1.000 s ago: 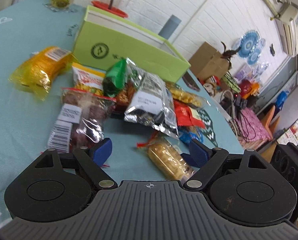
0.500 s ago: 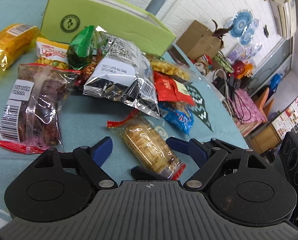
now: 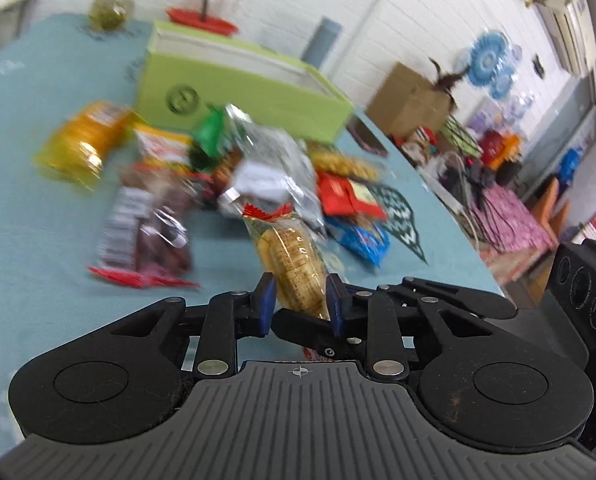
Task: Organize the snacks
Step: 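Carry the bread bar into the green box and release it, then grasp the silver foil snack bag with the left gripper and lift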
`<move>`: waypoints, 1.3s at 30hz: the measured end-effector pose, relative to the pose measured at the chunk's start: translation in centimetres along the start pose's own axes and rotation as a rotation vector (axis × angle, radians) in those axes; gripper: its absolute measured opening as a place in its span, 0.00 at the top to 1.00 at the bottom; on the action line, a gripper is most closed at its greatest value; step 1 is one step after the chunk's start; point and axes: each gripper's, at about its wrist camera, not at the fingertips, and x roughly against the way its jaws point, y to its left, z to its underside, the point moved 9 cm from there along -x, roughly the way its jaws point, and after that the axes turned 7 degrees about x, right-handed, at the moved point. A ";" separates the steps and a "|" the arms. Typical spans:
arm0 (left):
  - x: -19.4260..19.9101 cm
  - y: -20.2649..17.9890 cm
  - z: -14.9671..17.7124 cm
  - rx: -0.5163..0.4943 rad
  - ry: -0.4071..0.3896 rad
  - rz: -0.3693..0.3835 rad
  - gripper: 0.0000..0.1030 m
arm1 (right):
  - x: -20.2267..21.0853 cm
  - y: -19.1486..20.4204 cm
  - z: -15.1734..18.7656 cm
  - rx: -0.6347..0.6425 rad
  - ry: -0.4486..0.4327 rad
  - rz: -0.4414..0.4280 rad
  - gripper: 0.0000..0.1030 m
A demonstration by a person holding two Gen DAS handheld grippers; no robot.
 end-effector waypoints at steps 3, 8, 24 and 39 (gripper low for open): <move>1.0 0.3 -2.9 -0.011 -0.066 -0.016 0.97 | -1.2 0.2 -2.9 0.037 -0.046 -0.020 0.48; -1.2 -1.0 -9.9 -0.068 -0.141 0.034 0.97 | -2.6 -3.8 -8.7 0.085 -0.108 0.055 0.48; -22.1 4.2 -25.8 -0.009 -0.006 -0.004 0.58 | -16.7 -20.5 -17.1 0.017 0.043 0.156 0.28; -10.4 1.7 -18.6 -0.067 -0.149 0.016 0.30 | -3.6 -12.7 -11.9 -0.008 -0.121 0.122 0.09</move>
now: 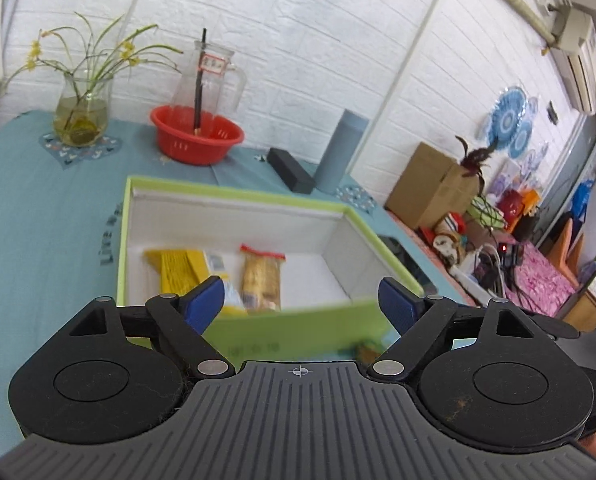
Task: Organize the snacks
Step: 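Grasp the silver foil snack bag with the left gripper and lift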
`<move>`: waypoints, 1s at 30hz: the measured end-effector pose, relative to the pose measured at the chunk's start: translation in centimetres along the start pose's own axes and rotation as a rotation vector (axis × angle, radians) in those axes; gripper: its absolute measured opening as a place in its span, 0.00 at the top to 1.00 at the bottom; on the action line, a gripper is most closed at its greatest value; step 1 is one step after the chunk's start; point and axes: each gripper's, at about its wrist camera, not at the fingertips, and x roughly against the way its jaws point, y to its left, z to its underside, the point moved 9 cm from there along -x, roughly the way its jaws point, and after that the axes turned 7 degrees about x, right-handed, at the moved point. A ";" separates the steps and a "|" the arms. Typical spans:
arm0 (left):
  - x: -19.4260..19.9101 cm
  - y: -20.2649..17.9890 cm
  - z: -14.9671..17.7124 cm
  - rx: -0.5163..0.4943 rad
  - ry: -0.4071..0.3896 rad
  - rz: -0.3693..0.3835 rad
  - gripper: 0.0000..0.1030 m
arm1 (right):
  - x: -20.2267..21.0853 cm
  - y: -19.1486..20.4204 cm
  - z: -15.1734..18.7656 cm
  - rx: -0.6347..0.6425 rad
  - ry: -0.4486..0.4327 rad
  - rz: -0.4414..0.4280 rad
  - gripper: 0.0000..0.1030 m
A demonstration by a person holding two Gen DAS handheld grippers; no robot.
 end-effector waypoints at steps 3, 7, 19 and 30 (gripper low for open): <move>1.9 -0.3 3.5 0.004 0.023 -0.012 0.29 | 1.8 2.3 3.1 -0.018 0.026 -0.005 0.09; 3.6 0.0 7.7 0.044 0.060 -0.012 0.29 | 3.0 5.4 6.5 -0.038 0.064 -0.051 0.09; 2.4 0.2 11.8 0.087 0.199 0.026 0.55 | 0.7 6.9 8.7 0.013 0.143 0.033 0.09; 7.4 -1.3 16.7 0.069 0.228 0.026 0.55 | 5.2 11.7 10.8 0.021 0.145 -0.038 0.10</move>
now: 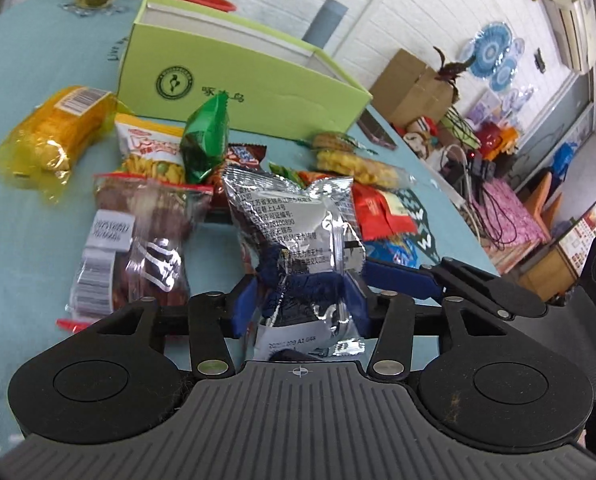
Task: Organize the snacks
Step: 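Grasp the silver foil snack bag with the left gripper and lift, then lower the silver bag into the green box and open the left gripper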
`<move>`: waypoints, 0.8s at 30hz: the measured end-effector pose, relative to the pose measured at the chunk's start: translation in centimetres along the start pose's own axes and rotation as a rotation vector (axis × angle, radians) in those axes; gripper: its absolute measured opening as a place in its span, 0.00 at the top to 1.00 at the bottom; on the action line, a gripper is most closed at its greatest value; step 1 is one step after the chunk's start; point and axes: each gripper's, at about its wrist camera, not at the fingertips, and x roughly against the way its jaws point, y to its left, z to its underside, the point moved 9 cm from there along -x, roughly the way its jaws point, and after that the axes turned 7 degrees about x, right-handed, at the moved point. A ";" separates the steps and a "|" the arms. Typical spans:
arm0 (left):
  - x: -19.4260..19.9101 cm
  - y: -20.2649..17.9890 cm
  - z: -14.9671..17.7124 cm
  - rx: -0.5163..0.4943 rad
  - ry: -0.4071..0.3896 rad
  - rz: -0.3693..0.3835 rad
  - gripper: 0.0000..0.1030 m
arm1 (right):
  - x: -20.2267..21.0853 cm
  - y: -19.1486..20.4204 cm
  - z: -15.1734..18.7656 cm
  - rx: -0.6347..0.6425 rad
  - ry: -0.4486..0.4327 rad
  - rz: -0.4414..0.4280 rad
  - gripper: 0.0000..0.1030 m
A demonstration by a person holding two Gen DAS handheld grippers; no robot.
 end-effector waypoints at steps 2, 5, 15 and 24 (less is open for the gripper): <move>0.5 0.3 -0.1 -0.018 -0.036 -0.053 0.39 | 0.3 -0.5 0.5 -0.020 -0.003 0.025 0.10; 1.2 0.9 -0.5 -0.012 -0.064 -0.075 0.36 | 0.4 -2.0 1.1 -0.068 0.001 0.062 0.10; -1.4 0.3 1.2 0.083 0.036 0.031 0.67 | -1.5 -0.6 2.2 -0.058 0.026 -0.005 0.29; 1.6 -4.0 -4.4 -0.024 -0.064 0.075 0.67 | 1.4 -1.7 -4.2 0.023 -0.101 0.030 0.30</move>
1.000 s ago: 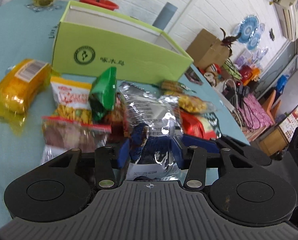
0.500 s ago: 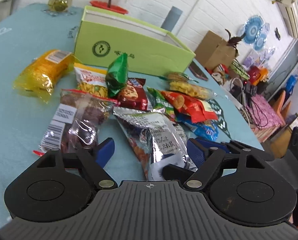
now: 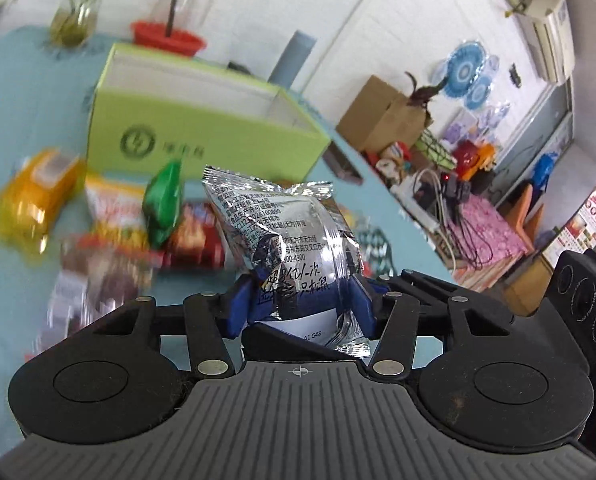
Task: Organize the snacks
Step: 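Lower the silver bag into the green box and open the left gripper, then return the left gripper to the pile and grasp the red chip bag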
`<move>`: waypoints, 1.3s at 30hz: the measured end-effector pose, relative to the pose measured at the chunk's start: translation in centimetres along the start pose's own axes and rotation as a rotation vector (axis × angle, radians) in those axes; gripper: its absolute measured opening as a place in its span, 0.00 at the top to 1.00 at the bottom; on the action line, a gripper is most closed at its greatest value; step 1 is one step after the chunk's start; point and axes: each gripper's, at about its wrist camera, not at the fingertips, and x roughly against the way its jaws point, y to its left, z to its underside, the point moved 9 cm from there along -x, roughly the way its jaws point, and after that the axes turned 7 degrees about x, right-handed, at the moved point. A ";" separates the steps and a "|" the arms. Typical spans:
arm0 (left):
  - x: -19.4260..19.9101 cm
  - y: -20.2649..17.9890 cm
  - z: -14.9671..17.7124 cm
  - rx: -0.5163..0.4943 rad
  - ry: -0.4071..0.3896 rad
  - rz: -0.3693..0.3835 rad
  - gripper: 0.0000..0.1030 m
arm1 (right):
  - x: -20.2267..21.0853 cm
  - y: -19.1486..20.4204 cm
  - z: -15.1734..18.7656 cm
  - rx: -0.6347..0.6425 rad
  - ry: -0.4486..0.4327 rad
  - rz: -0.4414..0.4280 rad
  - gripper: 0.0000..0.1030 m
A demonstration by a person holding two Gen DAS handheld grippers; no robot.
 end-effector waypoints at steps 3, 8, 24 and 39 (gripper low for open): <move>-1.9 -0.9 -4.4 -0.025 -0.016 0.014 0.67 | -1.8 -3.3 -3.3 0.034 -0.023 0.037 0.30; -7.8 -1.9 -12.9 -0.052 -0.018 0.028 0.67 | -6.6 -11.0 -8.7 0.049 -0.009 0.089 0.30; -22.2 3.8 -19.1 -0.087 0.058 -0.123 0.38 | -17.5 -21.1 -9.0 -0.026 0.106 0.101 0.15; -9.5 -0.8 -13.1 -0.168 -0.082 -0.117 0.25 | -3.3 -14.3 -7.1 0.039 0.010 0.213 0.11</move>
